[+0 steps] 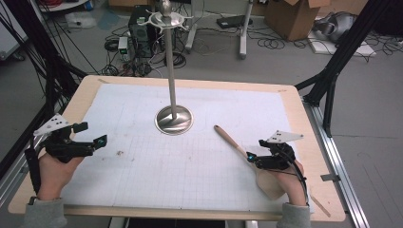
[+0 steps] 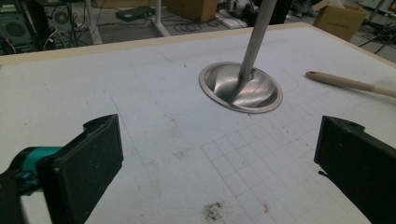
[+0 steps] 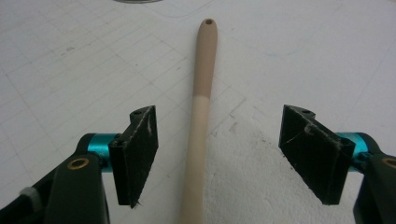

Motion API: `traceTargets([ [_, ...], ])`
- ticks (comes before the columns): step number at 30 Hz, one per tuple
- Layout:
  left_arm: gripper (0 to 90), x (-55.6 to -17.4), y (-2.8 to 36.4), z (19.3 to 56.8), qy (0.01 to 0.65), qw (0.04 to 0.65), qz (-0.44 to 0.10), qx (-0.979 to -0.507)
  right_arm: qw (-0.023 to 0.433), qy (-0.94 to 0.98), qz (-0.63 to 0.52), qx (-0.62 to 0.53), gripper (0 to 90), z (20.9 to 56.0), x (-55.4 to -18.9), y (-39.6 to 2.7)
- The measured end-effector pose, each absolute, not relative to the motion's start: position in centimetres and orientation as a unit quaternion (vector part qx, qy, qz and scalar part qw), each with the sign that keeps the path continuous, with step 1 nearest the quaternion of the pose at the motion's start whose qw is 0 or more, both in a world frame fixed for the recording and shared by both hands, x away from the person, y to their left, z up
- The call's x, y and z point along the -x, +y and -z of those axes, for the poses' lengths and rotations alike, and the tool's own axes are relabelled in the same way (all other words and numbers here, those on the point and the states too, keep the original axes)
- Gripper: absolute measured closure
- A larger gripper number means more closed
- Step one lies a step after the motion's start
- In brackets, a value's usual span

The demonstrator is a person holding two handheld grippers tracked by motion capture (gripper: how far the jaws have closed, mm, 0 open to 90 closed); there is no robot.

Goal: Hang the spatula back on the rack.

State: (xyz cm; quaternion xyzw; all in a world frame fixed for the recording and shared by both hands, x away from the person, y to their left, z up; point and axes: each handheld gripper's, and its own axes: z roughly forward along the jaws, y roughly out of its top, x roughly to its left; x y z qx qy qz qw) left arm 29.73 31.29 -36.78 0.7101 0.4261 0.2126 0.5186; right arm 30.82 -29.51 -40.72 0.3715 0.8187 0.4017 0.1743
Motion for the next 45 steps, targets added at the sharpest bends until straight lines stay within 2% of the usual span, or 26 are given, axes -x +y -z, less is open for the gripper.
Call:
traceTargets([
  [22,1.7,-30.2,30.5,37.1,0.422,0.514,-0.207,-0.718,0.151,0.836,-0.369,-0.378,27.7,42.2,-31.3,-28.4],
  [36,1.7,-30.1,30.6,37.1,0.423,0.514,-0.208,-0.717,0.155,0.839,-0.354,-0.382,27.9,42.6,-31.5,-28.1],
  [45,1.7,-30.2,30.6,37.2,0.423,0.514,-0.206,-0.718,0.148,0.844,-0.347,-0.381,33.6,42.7,-31.6,-28.0],
])
